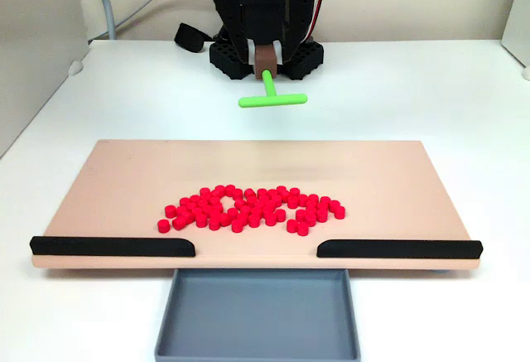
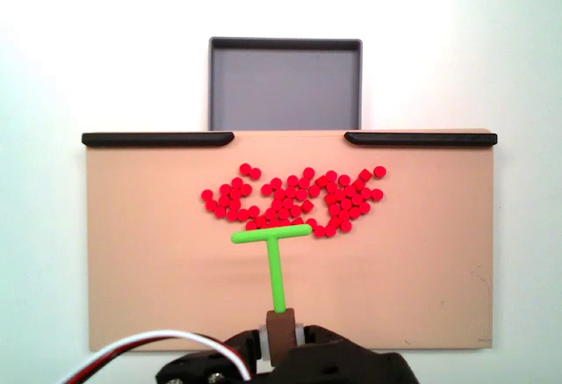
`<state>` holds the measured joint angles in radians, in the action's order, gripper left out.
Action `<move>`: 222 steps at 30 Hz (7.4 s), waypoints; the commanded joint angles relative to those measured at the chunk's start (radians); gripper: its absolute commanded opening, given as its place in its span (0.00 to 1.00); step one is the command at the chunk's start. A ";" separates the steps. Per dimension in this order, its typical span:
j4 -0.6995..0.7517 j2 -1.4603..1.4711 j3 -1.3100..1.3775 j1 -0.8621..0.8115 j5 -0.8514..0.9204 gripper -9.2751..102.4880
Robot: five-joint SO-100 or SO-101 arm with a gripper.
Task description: Gather the left side granules
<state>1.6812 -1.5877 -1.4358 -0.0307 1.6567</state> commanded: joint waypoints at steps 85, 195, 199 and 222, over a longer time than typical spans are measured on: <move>-0.117 0.436 0.402 0.414 -1.825 0.08; -0.144 0.652 0.520 0.344 -1.960 0.08; -0.143 0.650 0.518 0.331 -1.957 0.08; -0.133 0.638 0.502 0.279 -1.933 0.08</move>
<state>1.5447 -0.9327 -0.9373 0.2638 -0.2869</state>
